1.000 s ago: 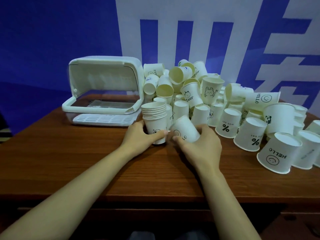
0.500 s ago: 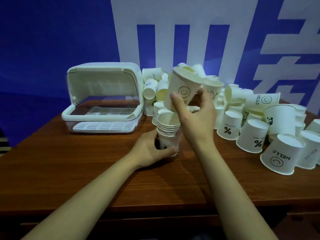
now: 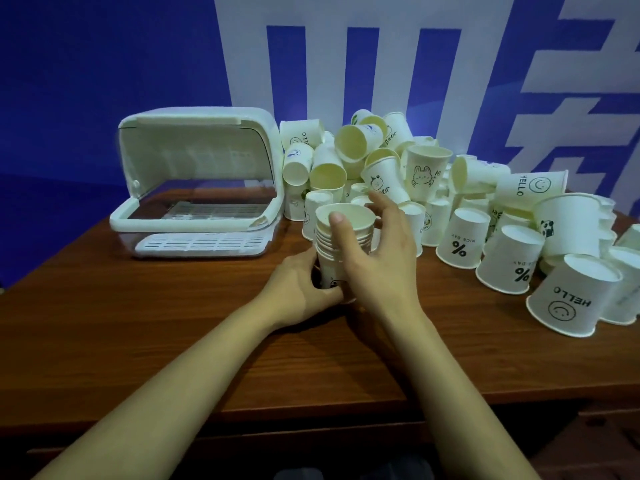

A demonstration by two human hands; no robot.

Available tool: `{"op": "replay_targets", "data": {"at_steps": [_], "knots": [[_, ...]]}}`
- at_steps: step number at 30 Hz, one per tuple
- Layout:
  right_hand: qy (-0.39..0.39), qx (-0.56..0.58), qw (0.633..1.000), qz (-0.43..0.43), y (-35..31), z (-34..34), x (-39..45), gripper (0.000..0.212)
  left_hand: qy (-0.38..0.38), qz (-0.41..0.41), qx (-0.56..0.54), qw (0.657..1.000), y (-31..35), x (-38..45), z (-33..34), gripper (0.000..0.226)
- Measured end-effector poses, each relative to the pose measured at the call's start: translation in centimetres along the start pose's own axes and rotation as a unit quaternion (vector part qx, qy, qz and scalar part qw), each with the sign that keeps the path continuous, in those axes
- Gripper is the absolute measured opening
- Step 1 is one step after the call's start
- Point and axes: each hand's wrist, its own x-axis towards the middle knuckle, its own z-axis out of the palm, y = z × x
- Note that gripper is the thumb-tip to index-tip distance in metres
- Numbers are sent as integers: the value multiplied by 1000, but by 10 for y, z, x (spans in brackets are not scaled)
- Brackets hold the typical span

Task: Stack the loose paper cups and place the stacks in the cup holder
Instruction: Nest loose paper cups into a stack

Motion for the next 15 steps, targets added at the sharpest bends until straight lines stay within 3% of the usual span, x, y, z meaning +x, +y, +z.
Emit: {"op": "replay_targets", "data": {"at_steps": [9,12,15], "knots": [[-25,-83,996,21,12,0,-5,76,7,-17,6,1000,6,-4,-1,68],[-56,-13,998,37,17,-6,-4,64,17,-37,32,999,9,-6,-2,70],[-30,27,998,51,31,-9,0,67,62,-81,107,989,11,-8,-7,71]]}}
